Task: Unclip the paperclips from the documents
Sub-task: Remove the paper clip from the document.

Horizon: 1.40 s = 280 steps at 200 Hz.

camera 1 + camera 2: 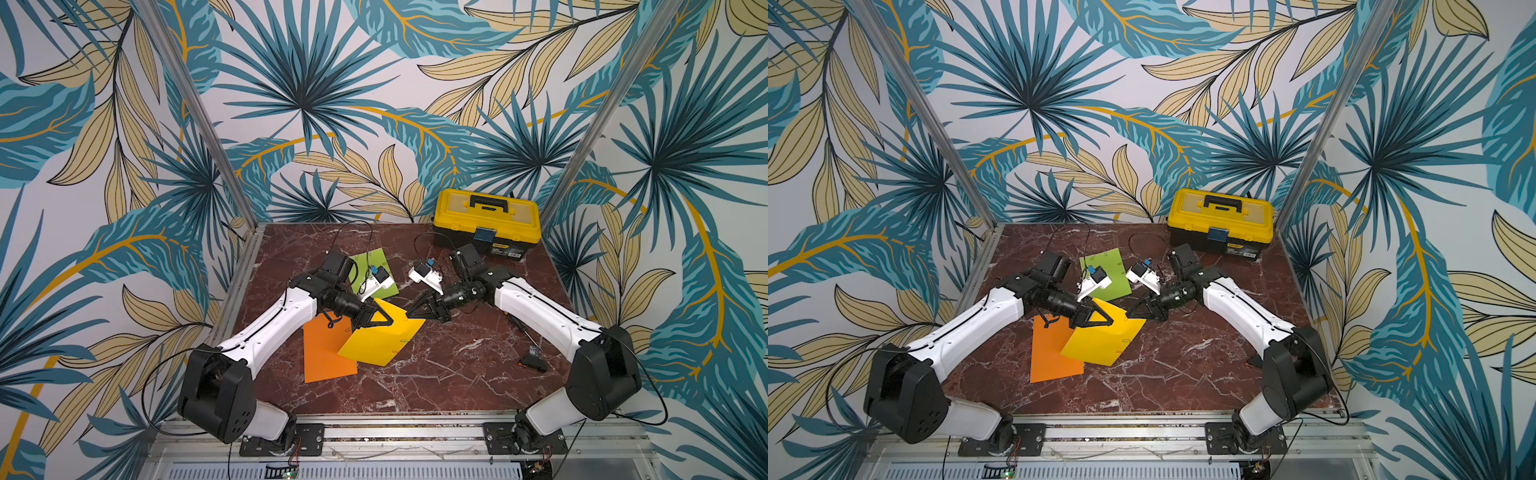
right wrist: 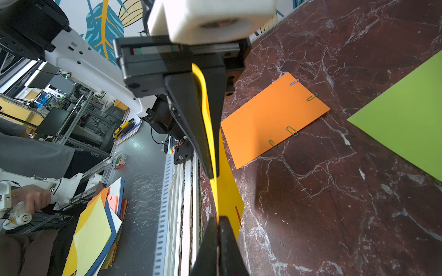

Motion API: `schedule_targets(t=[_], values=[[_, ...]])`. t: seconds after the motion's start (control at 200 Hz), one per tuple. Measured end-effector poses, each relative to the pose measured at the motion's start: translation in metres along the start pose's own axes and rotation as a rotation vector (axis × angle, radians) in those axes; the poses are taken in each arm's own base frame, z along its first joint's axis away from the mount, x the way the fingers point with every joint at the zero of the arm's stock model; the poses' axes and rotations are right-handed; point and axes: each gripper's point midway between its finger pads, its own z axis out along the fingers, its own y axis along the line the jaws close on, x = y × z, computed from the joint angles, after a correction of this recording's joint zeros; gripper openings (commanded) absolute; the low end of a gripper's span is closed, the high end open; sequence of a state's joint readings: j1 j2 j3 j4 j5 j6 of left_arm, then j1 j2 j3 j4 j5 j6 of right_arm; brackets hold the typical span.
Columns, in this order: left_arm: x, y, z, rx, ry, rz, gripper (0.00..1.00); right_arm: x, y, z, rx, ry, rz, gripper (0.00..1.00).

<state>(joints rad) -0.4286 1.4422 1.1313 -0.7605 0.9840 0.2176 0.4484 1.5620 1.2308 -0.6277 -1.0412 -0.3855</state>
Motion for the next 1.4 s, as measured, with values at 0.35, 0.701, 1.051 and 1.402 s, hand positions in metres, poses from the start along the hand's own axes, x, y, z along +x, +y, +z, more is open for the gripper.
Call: schedule_targets(t=[0.35, 0.701, 1.051, 1.402], values=[[-0.001, 0.000, 0.001, 0.001, -0.001, 0.006, 0.00, -0.001, -0.003, -0.003, 0.008, -0.006, 0.030, 0.07], [0.000, -0.001, 0.001, 0.001, 0.000, 0.005, 0.00, -0.004, -0.007, -0.005, 0.019, -0.020, 0.039, 0.06], [-0.001, -0.001, 0.001, 0.001, -0.001, 0.008, 0.00, -0.004, -0.008, -0.006, 0.022, -0.023, 0.052, 0.03], [-0.002, -0.001, 0.001, 0.001, -0.003, 0.014, 0.00, -0.005, -0.010, -0.007, 0.032, -0.027, 0.068, 0.03]])
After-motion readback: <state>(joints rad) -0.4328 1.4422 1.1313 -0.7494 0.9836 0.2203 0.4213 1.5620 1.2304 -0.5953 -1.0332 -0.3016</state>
